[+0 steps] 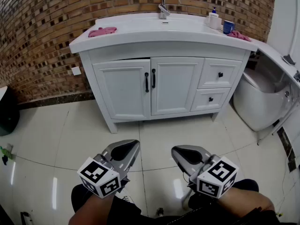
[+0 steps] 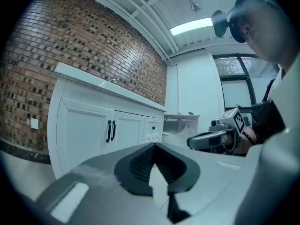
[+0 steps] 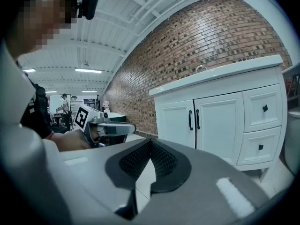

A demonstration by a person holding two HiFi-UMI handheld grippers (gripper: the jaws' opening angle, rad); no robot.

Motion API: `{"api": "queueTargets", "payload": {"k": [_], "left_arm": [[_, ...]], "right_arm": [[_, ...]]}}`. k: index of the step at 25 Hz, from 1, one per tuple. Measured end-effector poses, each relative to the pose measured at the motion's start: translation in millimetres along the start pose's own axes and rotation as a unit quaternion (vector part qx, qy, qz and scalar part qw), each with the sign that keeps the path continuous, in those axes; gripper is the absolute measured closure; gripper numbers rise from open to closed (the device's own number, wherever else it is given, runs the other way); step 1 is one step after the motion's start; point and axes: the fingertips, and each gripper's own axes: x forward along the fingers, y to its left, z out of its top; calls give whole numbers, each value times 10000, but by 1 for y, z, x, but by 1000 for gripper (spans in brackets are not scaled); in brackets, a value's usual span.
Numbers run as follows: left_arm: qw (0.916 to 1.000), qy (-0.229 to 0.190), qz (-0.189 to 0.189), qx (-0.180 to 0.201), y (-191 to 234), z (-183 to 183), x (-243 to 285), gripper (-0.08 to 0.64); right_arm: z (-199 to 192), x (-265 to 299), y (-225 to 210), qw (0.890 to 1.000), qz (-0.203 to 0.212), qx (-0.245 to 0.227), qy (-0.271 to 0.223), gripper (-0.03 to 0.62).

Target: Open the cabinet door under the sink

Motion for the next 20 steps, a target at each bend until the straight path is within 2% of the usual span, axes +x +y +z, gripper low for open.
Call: {"api": "queueTargets", "payload": {"k": [4, 12, 15, 18, 20], "left_arm": [[10000, -3, -37, -79, 1, 1, 1, 554], [9997, -257, 26, 43, 17, 37, 6, 554], [9997, -261, 11, 18, 21, 40, 12, 554], [9997, -238, -46, 39, 25, 43, 18, 554], [9998, -199, -68, 73, 29, 44, 22, 554]], "right_arm": [[10, 3, -4, 9998, -126, -7, -135, 584], [38, 27, -24, 9986, -368, -62, -369, 584], [55, 32, -40, 9952, -696, -414, -547, 584], [75, 38, -57, 9874, -1118, -904, -666, 584], [87, 44, -68, 9829, -1308, -1076, -725, 520]]}}
